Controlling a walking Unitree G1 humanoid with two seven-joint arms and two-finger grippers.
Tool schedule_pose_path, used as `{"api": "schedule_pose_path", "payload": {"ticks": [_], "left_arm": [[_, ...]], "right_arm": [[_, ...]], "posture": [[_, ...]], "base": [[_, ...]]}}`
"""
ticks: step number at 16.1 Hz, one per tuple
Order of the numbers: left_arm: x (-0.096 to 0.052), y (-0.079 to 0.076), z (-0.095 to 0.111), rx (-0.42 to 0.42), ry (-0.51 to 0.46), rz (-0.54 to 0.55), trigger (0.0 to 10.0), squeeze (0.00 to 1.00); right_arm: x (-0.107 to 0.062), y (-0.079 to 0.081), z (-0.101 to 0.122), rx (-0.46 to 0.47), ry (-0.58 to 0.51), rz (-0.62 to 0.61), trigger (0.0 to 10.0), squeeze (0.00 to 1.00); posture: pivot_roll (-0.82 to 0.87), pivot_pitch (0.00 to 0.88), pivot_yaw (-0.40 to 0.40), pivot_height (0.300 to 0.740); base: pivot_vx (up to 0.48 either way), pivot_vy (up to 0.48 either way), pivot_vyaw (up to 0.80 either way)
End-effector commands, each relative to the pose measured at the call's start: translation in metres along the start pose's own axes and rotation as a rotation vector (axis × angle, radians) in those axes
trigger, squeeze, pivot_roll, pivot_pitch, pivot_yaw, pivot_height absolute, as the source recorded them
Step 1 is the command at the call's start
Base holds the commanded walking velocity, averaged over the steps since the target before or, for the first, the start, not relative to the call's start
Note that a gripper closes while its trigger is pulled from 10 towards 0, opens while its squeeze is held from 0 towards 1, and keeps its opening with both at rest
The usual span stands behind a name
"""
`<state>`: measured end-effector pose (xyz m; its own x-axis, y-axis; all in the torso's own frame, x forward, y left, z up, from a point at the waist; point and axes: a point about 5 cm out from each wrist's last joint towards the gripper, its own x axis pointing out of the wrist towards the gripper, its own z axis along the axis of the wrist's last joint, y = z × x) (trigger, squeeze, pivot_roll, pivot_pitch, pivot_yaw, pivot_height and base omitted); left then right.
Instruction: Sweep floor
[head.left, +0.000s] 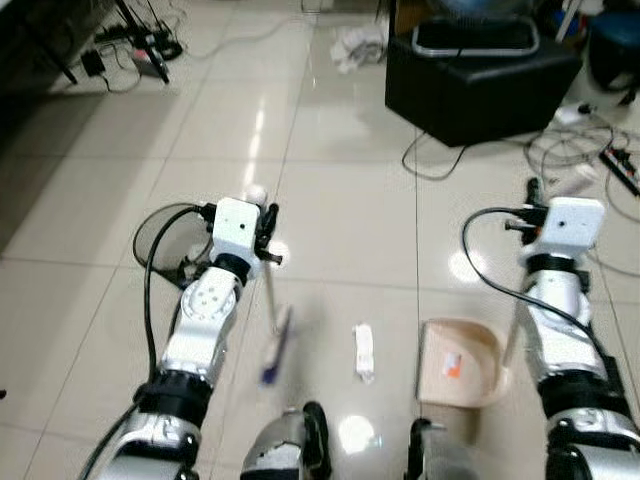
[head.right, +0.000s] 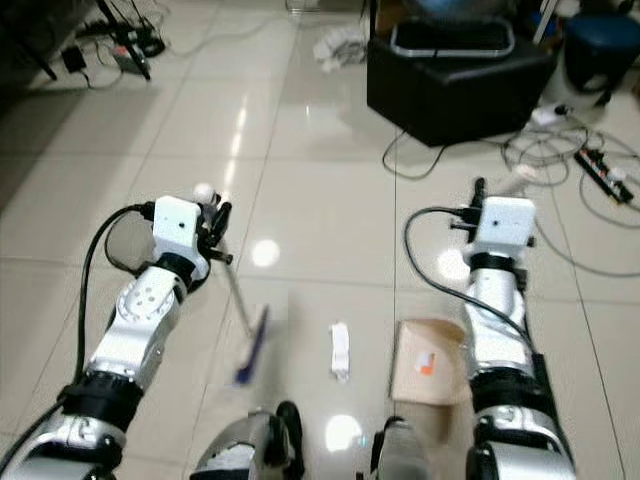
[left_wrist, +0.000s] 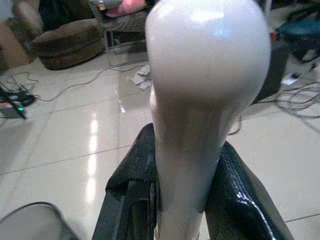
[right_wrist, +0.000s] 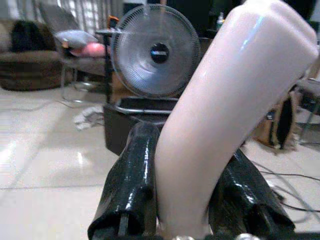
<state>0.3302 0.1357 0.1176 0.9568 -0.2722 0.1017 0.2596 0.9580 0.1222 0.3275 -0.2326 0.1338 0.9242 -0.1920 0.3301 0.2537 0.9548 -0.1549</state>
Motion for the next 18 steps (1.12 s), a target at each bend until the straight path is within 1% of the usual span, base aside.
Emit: {"api": "schedule_pose_path", "payload": {"ticks": [1, 2, 4, 5, 7, 8, 11, 12, 14, 16, 17, 18], "left_arm": [[-0.005, 0.003, 0.001, -0.014, -0.021, -0.001, 10.0, 0.00], [-0.005, 0.002, 0.000, -0.022, -0.021, -0.008, 10.0, 0.00], [-0.004, -0.004, -0.002, -0.032, -0.014, -0.022, 10.0, 0.00], [-0.004, -0.005, -0.003, -0.043, -0.008, -0.019, 10.0, 0.00], [-0.006, -0.010, -0.005, -0.051, -0.002, -0.015, 10.0, 0.00], [-0.007, -0.011, -0.007, -0.055, -0.001, -0.008, 10.0, 0.00], [-0.006, -0.014, -0.008, -0.065, 0.002, 0.016, 10.0, 0.00], [-0.006, -0.015, -0.008, -0.083, 0.004, 0.022, 10.0, 0.00], [-0.008, -0.024, -0.007, -0.172, 0.009, 0.009, 10.0, 0.00], [-0.008, -0.033, -0.004, -0.257, 0.004, -0.005, 10.0, 0.00], [-0.006, -0.039, 0.002, -0.336, -0.008, -0.014, 10.0, 0.00], [-0.004, -0.044, 0.007, -0.380, -0.021, -0.025, 10.0, 0.00]], "right_arm": [[0.002, 0.014, 0.009, 0.023, -0.075, 0.040, 10.0, 0.00], [0.001, 0.020, 0.010, 0.028, -0.091, 0.057, 10.0, 0.00], [-0.009, 0.052, 0.008, 0.005, -0.110, 0.182, 10.0, 0.00], [-0.014, 0.061, 0.005, -0.012, -0.102, 0.226, 10.0, 0.00], [-0.024, 0.072, -0.002, -0.026, -0.075, 0.268, 10.0, 0.00], [-0.026, 0.075, -0.003, -0.018, -0.074, 0.265, 10.0, 0.00], [-0.023, 0.081, -0.005, 0.032, -0.043, 0.223, 10.0, 0.00], [-0.021, 0.082, -0.005, 0.055, -0.029, 0.195, 10.0, 0.00], [-0.017, 0.084, -0.002, 0.079, -0.032, 0.166, 10.0, 0.00], [-0.013, 0.092, 0.003, 0.096, -0.047, 0.168, 10.0, 0.00], [-0.012, 0.099, 0.008, 0.107, -0.062, 0.179, 10.0, 0.00], [-0.013, 0.102, 0.008, 0.109, -0.063, 0.183, 10.0, 0.00]], "posture": [[0.13, 0.317, 0.172, 0.740], [0.13, 0.320, 0.169, 0.740], [0.12, 0.338, 0.161, 0.740], [0.12, 0.339, 0.159, 0.740], [0.11, 0.332, 0.146, 0.740], [0.11, 0.331, 0.140, 0.740], [0.12, 0.338, 0.088, 0.740], [0.12, 0.337, 0.079, 0.740], [0.13, 0.330, 0.062, 0.740], [0.13, 0.327, 0.066, 0.740], [0.13, 0.321, 0.072, 0.740], [0.12, 0.312, 0.076, 0.740]], "base": [[0.000, 0.000, 0.00], [0.000, 0.000, 0.00], [0.000, 0.000, 0.00], [0.000, 0.000, 0.00], [0.000, 0.000, 0.00], [0.000, 0.000, 0.00], [0.000, 0.000, 0.00], [0.000, 0.000, 0.00], [0.000, 0.000, 0.00], [0.000, 0.000, 0.00], [0.000, 0.000, 0.00], [0.000, 0.000, 0.00]]}}
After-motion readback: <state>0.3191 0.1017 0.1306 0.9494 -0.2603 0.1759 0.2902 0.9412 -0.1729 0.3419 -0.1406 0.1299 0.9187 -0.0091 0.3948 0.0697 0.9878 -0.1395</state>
